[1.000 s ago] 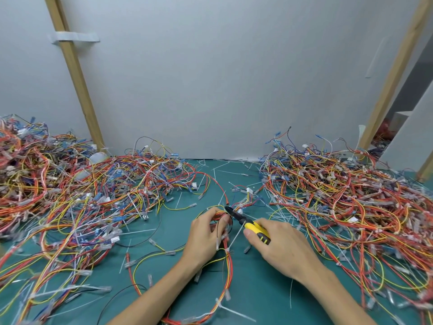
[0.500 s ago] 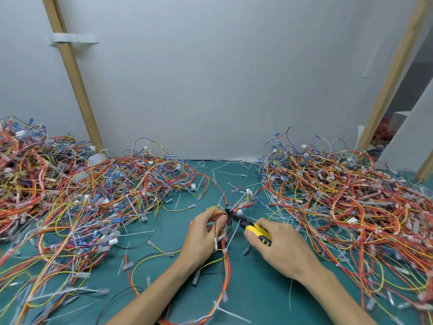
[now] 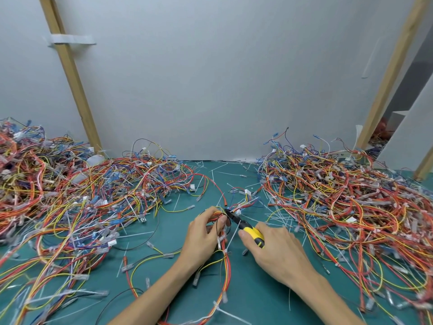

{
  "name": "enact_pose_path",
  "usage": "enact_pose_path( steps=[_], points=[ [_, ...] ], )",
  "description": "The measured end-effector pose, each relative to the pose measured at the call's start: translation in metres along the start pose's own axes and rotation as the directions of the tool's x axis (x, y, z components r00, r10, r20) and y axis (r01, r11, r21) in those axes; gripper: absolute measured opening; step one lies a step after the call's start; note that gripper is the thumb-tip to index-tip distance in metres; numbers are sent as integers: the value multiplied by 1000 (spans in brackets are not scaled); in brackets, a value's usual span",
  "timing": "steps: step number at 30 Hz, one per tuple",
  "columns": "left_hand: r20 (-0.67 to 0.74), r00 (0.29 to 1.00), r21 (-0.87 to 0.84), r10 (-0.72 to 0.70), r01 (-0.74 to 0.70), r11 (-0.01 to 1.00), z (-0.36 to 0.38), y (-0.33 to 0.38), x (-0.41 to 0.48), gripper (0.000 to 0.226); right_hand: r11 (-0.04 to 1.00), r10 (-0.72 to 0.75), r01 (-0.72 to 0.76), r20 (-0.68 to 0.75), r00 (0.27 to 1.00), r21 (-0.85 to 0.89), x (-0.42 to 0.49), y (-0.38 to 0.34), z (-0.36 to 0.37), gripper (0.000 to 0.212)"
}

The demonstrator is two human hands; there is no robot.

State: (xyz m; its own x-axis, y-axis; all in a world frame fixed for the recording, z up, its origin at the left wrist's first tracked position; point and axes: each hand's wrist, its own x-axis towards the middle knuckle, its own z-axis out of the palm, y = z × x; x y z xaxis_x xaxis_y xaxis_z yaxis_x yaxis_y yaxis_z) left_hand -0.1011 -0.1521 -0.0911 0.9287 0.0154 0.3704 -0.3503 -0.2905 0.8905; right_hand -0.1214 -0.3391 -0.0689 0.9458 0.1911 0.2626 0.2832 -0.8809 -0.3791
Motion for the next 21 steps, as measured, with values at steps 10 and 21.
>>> enact_pose_path(
  steps=[10,21],
  points=[
    [-10,1000,-14,8,-8,1000,0,1,0,19,999,-5,6,-13,1000,50,4,3,2,56],
    [-15,1000,-16,11,-12,1000,0,6,-2,26,1000,4,-4,-16,1000,-12,4,0,2,55]
  ],
)
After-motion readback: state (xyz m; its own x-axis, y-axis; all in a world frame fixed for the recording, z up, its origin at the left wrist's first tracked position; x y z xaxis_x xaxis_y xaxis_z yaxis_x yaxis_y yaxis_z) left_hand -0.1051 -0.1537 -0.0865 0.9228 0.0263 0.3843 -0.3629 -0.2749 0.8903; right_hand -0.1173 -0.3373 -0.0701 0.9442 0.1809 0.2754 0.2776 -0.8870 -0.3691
